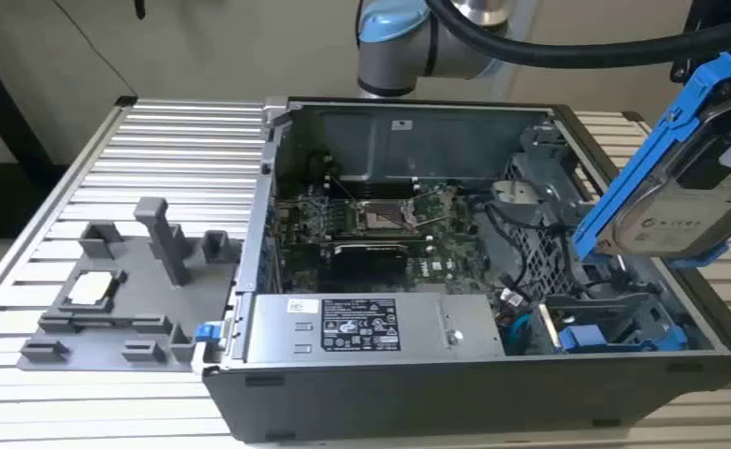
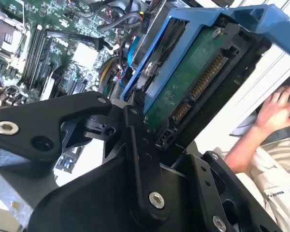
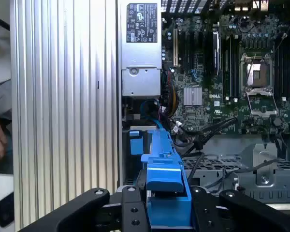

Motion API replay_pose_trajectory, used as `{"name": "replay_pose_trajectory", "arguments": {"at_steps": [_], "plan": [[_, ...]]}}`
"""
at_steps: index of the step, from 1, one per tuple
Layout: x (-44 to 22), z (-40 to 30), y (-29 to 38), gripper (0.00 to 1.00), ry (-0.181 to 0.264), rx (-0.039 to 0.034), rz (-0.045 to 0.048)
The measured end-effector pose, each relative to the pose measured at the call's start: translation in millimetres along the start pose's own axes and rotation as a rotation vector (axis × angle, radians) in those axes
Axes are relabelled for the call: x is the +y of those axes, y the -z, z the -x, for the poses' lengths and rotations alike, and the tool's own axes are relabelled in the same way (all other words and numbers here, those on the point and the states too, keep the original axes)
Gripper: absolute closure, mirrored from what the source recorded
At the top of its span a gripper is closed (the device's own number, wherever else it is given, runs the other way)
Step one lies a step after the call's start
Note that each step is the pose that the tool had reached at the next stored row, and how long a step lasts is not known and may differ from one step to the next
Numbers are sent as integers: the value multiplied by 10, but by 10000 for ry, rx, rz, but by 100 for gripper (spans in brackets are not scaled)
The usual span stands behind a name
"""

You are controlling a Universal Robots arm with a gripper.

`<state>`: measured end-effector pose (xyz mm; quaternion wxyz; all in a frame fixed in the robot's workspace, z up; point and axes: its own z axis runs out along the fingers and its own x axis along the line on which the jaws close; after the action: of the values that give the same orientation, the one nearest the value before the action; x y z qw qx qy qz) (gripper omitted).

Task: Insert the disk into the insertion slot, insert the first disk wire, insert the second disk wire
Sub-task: 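Insert the disk into the insertion slot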

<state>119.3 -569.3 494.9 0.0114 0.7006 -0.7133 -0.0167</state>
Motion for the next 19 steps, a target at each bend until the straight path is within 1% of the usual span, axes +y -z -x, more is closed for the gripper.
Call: {"name": "replay_pose_trajectory", "arguments": {"at_steps": [3,11,14,19], "plan": [[0,0,0,67,1,-22,0],[0,0,-4,67,1,-28,0],[-1,-1,-24,67,2,-31,-4],[-3,-1,-75,67,2,-30,-28]]}}
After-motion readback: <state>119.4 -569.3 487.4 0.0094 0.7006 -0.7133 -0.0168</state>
